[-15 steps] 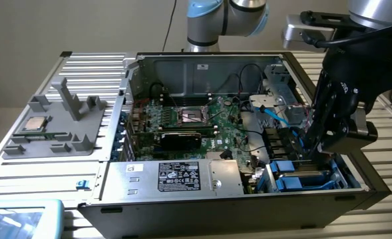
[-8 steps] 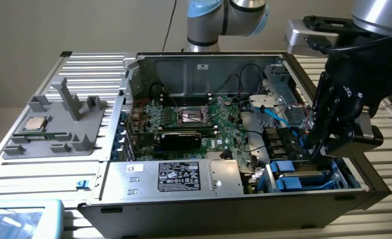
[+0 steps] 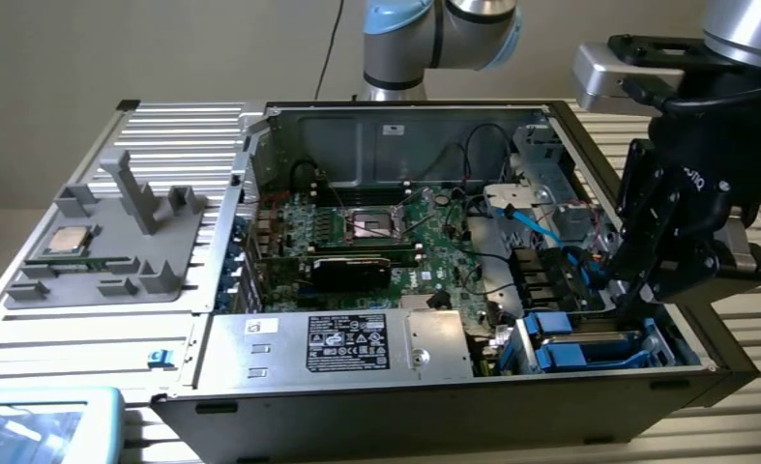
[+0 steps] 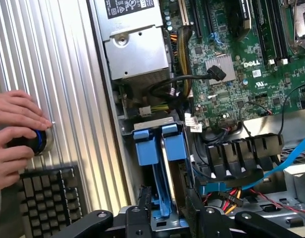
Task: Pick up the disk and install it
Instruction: 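Insert the first disk wire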
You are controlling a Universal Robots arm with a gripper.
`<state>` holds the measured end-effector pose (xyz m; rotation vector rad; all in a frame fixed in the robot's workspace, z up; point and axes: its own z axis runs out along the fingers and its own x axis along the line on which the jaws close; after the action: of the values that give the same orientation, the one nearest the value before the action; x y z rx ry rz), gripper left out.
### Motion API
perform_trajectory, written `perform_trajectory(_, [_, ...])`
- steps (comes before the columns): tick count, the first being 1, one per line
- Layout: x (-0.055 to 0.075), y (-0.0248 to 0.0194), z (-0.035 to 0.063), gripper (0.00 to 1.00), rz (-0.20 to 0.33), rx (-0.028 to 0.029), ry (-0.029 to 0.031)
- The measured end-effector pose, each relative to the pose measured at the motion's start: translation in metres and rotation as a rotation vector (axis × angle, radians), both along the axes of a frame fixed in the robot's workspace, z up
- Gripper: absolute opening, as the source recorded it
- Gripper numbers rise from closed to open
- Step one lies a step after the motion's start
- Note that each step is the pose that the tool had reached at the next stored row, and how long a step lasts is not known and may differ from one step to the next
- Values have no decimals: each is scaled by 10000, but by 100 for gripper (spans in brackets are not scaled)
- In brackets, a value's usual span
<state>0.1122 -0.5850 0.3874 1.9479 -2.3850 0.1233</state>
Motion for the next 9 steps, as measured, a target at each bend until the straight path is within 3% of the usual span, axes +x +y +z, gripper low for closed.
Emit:
perform_trajectory(5, [56,0,-2,41,531,1,6])
perform_trajectory(9, [64,0,-3,41,966,3,78])
